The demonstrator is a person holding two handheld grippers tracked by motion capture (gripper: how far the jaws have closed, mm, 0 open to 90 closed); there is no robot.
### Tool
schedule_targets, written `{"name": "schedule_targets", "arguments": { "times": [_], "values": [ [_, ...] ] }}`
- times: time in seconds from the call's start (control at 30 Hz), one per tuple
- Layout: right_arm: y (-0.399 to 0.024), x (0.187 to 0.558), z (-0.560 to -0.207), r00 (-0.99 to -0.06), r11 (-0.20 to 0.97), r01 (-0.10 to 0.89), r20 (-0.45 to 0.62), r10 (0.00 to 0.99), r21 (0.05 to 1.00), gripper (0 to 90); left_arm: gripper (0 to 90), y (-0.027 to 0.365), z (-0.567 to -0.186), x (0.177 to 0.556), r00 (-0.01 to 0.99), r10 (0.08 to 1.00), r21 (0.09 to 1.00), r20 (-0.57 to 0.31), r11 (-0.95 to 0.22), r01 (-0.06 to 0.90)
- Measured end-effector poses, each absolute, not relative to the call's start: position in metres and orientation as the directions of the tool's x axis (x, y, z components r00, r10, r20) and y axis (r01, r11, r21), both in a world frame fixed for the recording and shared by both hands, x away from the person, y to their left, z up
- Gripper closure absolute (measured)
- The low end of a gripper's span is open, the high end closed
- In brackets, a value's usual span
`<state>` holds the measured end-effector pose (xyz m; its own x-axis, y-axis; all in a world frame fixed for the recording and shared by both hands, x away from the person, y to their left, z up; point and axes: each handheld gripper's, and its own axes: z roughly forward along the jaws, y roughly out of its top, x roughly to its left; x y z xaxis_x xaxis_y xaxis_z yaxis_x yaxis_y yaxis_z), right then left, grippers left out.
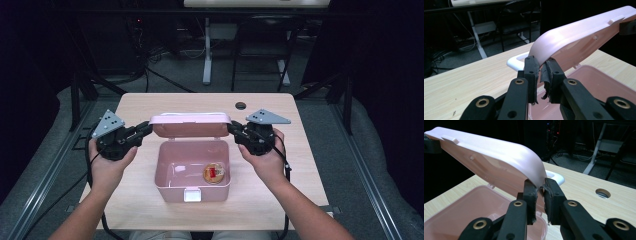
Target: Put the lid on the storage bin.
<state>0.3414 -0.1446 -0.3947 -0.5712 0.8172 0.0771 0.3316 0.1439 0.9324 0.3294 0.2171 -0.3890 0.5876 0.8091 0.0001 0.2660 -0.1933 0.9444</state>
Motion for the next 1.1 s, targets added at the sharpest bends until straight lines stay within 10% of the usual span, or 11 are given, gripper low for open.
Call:
{"name": "schedule_targets", "arguments": {
  "times": [1.1],
  "values": [
    [-0.148, 0.325, -0.4, -0.594, 0.162, 0.344, 0.08, 0.801, 0.925, 77.7, 79.9, 0.22, -0.394, 0.313, 0.616, 0.788, 0.933, 0.005, -0.225, 0.28]
  ]
}}
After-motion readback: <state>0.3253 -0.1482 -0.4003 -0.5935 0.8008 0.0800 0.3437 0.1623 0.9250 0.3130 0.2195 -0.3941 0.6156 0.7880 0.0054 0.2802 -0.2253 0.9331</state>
